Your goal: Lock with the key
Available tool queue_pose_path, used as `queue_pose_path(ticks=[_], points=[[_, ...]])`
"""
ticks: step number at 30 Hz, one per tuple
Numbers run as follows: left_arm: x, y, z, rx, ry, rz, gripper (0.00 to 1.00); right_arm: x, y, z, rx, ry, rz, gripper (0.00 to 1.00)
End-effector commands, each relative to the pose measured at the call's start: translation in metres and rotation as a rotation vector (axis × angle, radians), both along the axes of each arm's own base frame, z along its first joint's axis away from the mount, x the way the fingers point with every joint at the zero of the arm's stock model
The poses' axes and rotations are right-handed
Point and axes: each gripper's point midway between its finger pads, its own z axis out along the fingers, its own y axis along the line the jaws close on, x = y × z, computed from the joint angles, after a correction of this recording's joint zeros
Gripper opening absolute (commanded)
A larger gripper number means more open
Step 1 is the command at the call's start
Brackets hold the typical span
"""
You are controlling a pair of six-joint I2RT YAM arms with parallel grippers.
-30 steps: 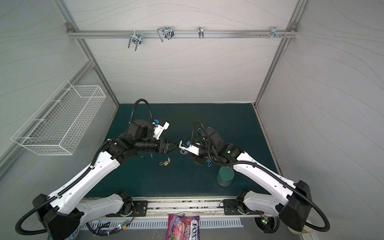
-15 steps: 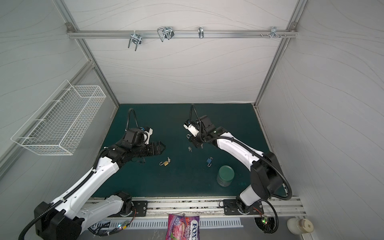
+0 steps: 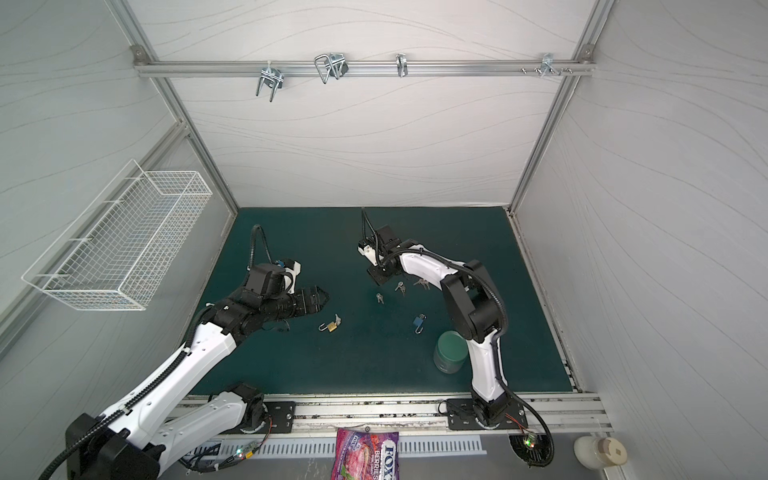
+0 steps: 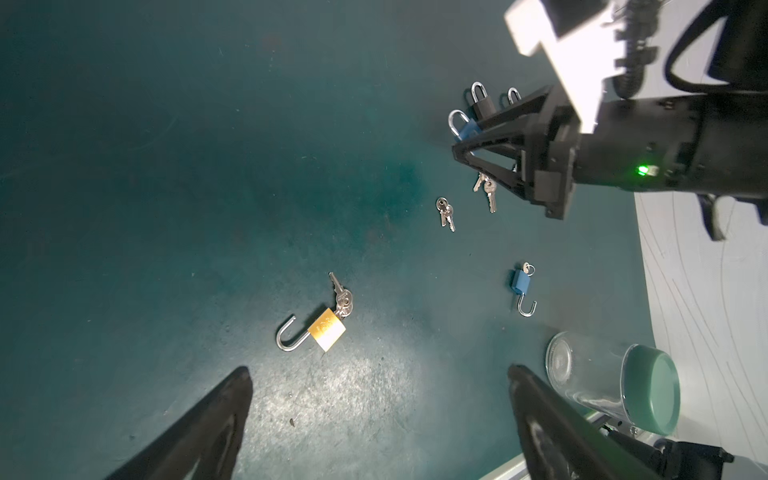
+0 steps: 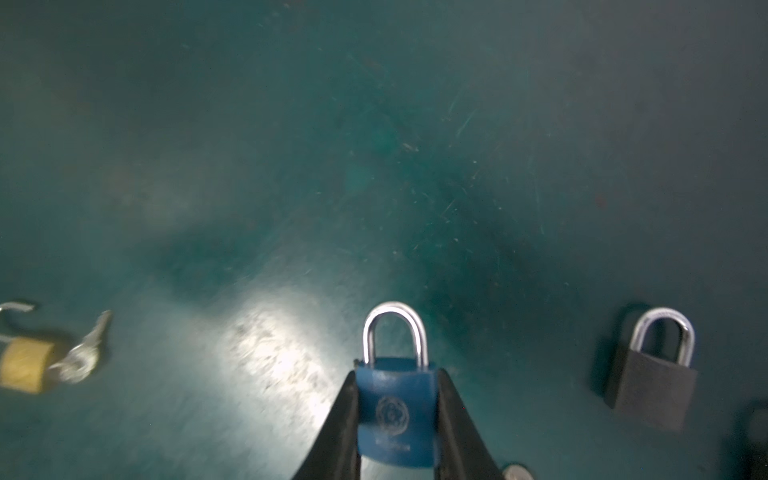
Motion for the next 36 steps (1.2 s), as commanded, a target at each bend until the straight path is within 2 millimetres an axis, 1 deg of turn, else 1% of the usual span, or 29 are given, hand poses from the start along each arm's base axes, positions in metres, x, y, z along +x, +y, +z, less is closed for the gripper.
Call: queue_pose_path(ticks=[1, 5, 9, 14, 19, 22, 26, 32, 36], points=[[0.004, -0.005, 0.015, -0.053, -0.045, -0.001, 0.97, 0.009, -0.007, -0.007, -0.041, 0.004, -0.002, 0.0], [0.005, -0.011, 0.017, -0.081, -0.04, -0.015, 0.96, 0.017, -0.012, -0.018, -0.061, 0.024, 0.011, 0.0], [0.006, -0.013, 0.017, -0.086, -0.036, -0.019, 0.96, 0.018, -0.014, -0.029, -0.084, 0.047, 0.044, 0.0], [0.008, -0.014, 0.016, -0.094, -0.035, -0.02, 0.95, 0.024, -0.014, -0.032, -0.1, 0.046, 0.054, 0.0], [0.007, -0.014, 0.015, -0.091, -0.034, -0.022, 0.95, 0.029, -0.014, -0.034, -0.101, 0.048, 0.05, 0.11], [0.008, -0.014, 0.015, -0.091, -0.033, -0.021, 0.95, 0.029, -0.013, -0.038, -0.109, 0.058, 0.055, 0.19], [0.008, -0.015, 0.014, -0.093, -0.03, -0.024, 0.95, 0.028, -0.015, -0.042, -0.117, 0.072, 0.055, 0.29], [0.006, -0.014, 0.014, -0.092, -0.025, -0.024, 0.94, 0.025, -0.014, -0.046, -0.123, 0.098, 0.06, 0.34], [0.002, -0.013, 0.014, -0.095, -0.026, -0.023, 0.94, 0.027, -0.01, -0.034, -0.094, 0.093, 0.053, 0.39]])
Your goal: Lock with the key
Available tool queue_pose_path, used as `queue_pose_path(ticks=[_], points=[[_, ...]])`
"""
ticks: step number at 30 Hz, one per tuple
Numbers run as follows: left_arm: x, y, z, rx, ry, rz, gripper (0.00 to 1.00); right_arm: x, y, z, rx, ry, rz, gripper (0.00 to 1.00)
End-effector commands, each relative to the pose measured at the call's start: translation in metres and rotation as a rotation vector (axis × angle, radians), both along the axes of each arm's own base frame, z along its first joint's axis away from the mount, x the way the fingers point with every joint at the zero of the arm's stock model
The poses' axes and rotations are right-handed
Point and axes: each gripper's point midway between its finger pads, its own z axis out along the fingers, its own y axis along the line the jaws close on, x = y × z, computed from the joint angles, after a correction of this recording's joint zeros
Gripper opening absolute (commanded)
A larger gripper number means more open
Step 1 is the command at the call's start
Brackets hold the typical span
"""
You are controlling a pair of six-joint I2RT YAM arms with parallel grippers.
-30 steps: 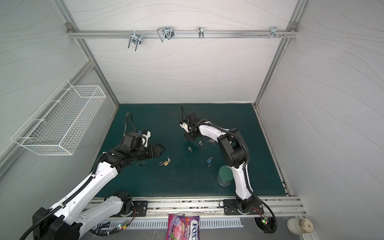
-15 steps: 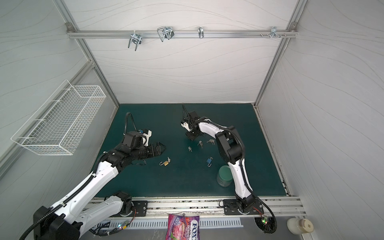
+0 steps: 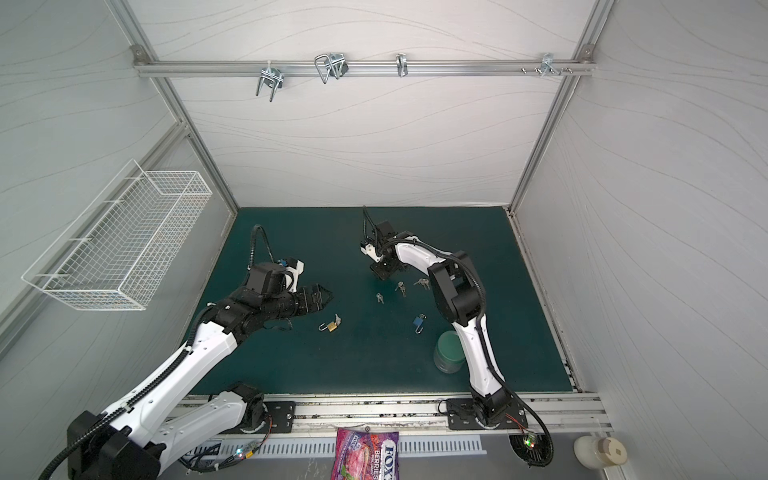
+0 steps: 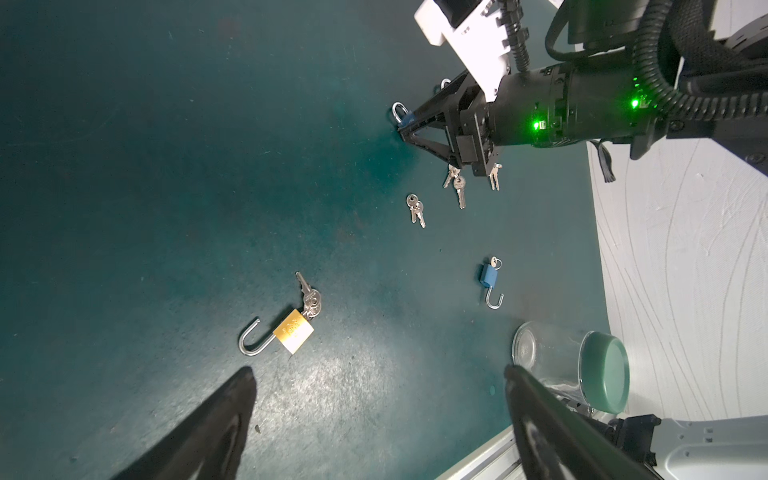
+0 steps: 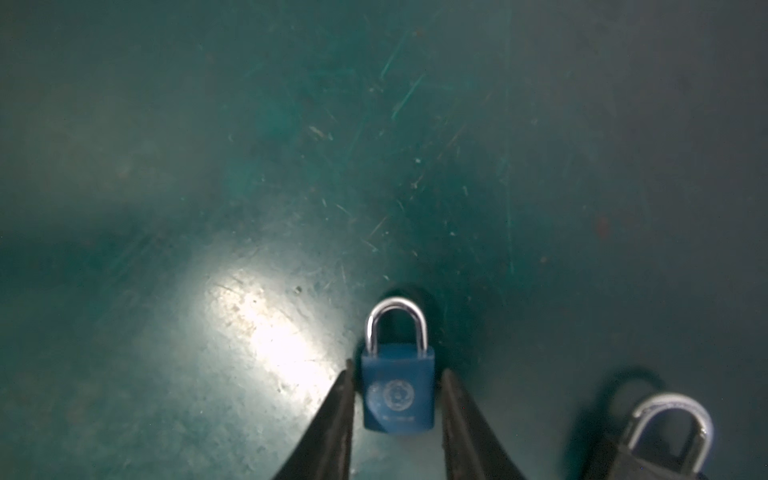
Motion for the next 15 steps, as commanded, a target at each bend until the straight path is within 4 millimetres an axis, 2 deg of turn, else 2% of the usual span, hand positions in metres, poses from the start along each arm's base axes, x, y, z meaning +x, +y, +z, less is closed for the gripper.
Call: queue_pose_path(ticks=[1, 4, 8, 11, 15], points=[[0.0, 0.0, 0.008, -0.02, -0.029, 0.001, 0.94, -0.004, -0.001, 0.007, 0.012, 0.027, 0.008, 0.4], [-0.002, 0.0, 0.005, -0.015, -0.027, -0.002, 0.94, -0.005, 0.0, 0.036, 0.062, -0.011, -0.015, 0.41], [-0.003, -0.007, 0.0, -0.041, -0.024, -0.013, 0.92, -0.021, -0.02, 0.072, 0.127, -0.063, -0.169, 0.43], [-0.003, -0.027, -0.006, -0.056, -0.029, -0.047, 0.91, -0.047, -0.047, 0.079, 0.176, -0.059, -0.334, 0.42], [-0.006, -0.064, -0.017, -0.053, -0.015, -0.131, 0.9, -0.089, -0.085, 0.076, 0.177, -0.024, -0.513, 0.41]])
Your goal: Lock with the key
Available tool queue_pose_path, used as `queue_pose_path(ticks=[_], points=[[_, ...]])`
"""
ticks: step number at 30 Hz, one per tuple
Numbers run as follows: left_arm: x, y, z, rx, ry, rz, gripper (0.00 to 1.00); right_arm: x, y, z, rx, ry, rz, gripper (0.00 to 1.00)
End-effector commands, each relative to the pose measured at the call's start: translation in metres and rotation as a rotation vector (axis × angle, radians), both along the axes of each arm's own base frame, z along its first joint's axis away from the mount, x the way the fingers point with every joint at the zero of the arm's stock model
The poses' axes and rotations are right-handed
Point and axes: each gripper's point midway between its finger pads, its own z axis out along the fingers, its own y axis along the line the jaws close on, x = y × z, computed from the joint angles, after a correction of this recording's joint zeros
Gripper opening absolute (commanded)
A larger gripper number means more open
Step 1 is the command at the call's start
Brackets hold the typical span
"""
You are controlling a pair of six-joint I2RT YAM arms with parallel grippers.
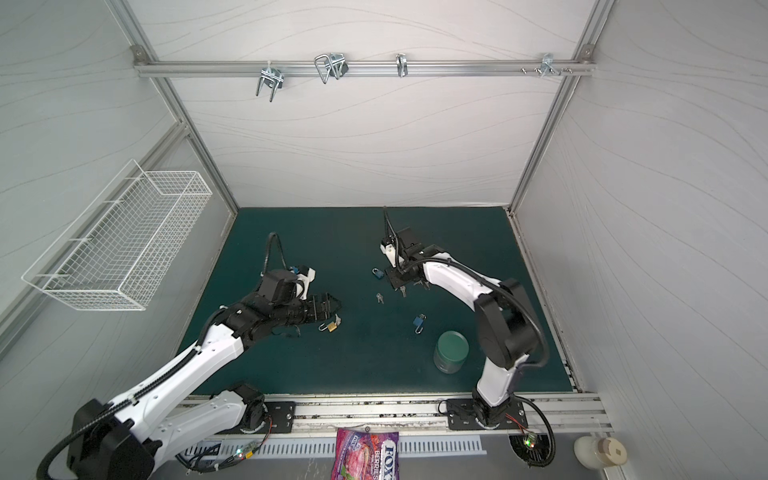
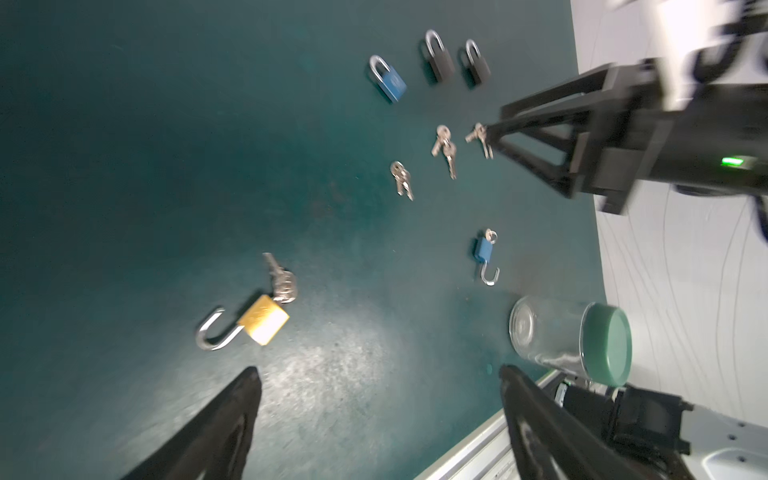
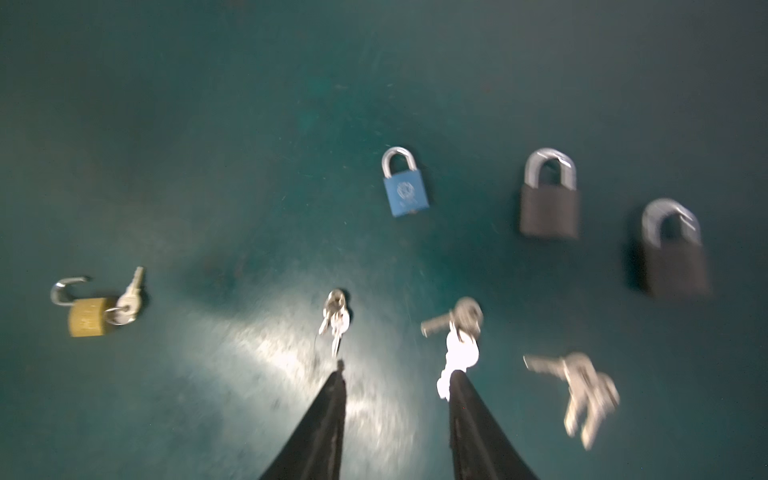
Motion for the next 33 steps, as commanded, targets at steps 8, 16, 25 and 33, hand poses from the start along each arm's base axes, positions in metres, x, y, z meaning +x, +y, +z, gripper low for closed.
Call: queue_pose_path(ticks=[8, 16, 25, 33], points=[[0.001, -0.091, -0.013, -0.023, -0.046, -0.17, 0.89, -0.08, -0.081, -0.033, -0.015, 0.161, -0.424, 0.28], [-0.001, -0.119, -0.019, -0.032, -0.027, -0.241, 0.88, -0.093, -0.089, -0.061, -0.063, 0.226, -0.468, 0.28], [-0.004, -0.112, -0.021, -0.017, -0.031, -0.232, 0.88, -0.096, -0.101, -0.067, -0.254, 0.261, -0.413, 0.17], [-0.017, -0.136, 0.008, -0.237, -0.094, -0.327, 0.88, -0.113, -0.105, -0.08, -0.35, 0.35, -0.359, 0.09]])
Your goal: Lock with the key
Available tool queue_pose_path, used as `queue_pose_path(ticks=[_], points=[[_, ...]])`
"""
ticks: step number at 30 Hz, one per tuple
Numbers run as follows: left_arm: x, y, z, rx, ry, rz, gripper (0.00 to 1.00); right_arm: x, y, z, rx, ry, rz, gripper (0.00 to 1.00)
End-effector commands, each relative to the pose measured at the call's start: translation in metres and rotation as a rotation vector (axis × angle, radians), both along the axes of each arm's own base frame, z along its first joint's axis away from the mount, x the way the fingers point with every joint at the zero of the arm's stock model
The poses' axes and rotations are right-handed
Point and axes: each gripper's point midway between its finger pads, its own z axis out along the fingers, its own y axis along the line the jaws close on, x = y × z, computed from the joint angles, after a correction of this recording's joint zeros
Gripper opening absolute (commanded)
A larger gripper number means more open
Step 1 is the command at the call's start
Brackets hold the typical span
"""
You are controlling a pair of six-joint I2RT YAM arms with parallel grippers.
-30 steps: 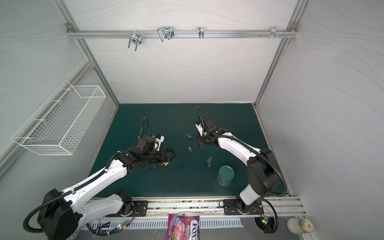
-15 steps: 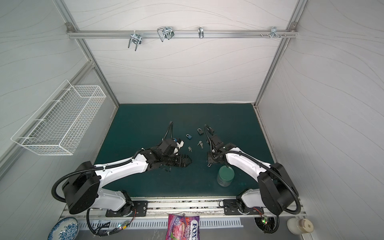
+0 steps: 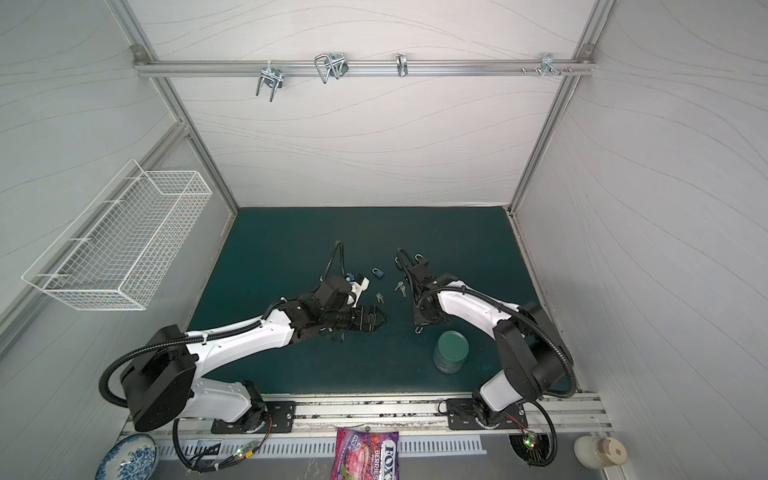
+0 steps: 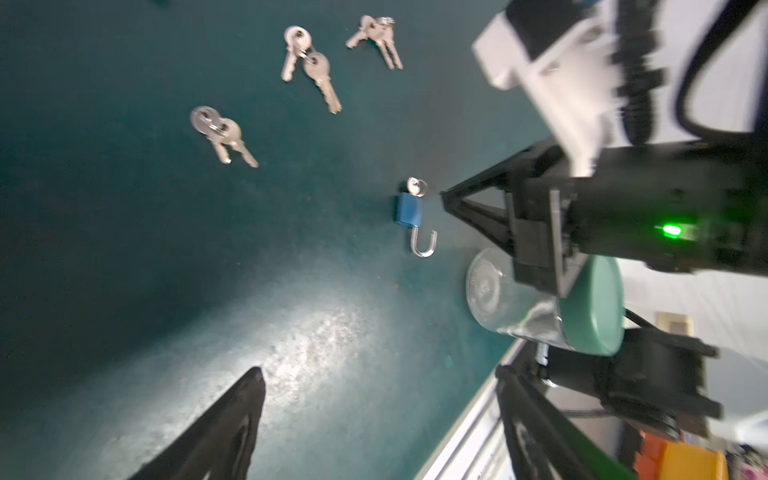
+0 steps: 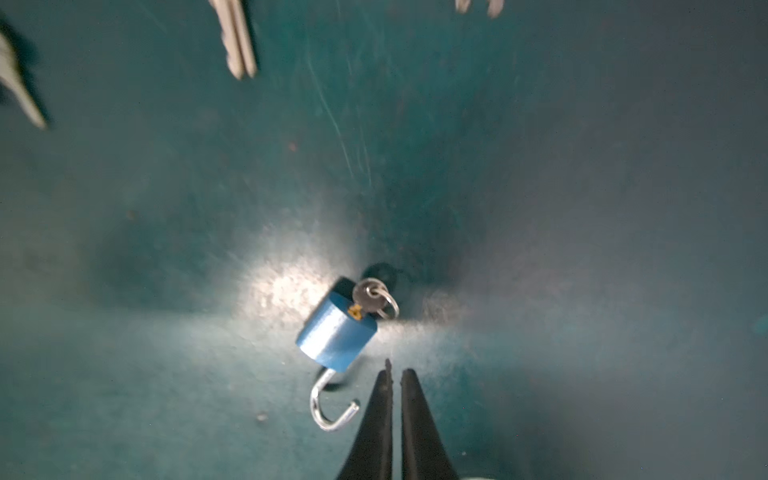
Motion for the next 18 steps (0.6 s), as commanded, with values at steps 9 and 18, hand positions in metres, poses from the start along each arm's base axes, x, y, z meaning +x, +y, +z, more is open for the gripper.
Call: queue_pose_path(ticks=[9, 18], points=[[-0.01, -0.019, 0.014, -0.086, -0.047, -0.06, 0.87, -0.027, 0.003, -0.016, 0.013, 0.128, 0.024, 0.09], [-0.01, -0.008, 0.014, -0.071, -0.06, -0.023, 0.85, -0.024, 0.036, -0.014, 0.147, 0.13, 0.076, 0.31]])
